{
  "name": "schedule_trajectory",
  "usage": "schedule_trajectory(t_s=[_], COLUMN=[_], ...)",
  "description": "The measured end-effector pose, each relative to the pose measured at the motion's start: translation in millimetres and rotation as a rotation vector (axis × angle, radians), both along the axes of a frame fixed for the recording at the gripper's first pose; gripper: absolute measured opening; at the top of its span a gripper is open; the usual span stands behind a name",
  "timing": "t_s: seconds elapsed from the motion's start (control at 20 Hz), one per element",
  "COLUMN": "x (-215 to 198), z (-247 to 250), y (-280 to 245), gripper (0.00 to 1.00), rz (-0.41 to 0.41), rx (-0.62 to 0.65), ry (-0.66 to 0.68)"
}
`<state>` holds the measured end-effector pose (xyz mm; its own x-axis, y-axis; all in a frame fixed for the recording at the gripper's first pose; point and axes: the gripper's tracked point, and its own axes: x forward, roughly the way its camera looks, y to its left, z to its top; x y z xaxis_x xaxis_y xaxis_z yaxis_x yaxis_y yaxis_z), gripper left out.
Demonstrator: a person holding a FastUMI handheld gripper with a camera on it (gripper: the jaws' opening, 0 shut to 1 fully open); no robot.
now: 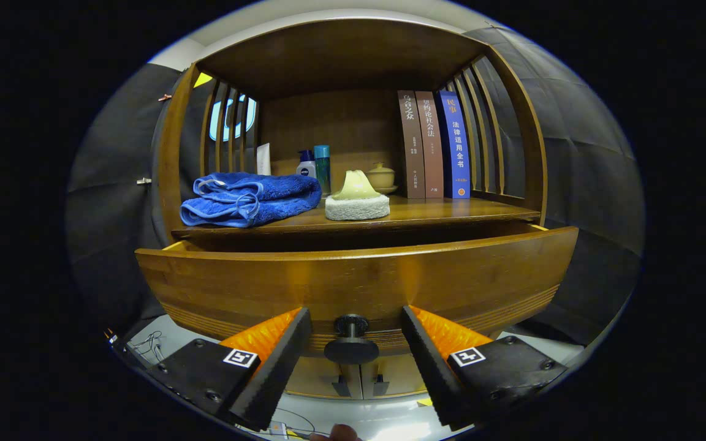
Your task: Pull open the drawer, take out the items inside it, and place them on the countertop above the cabinet.
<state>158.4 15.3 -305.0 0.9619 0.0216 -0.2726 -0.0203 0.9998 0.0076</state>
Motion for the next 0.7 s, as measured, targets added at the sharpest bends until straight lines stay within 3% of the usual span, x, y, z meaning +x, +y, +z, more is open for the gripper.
schedule_trajectory(t_s=[0.7], x=[55.2], z=[-11.8], y=[-4.1], gripper=[0.98], rz=[-0.004], rx=[-0.045], ry=[0.048])
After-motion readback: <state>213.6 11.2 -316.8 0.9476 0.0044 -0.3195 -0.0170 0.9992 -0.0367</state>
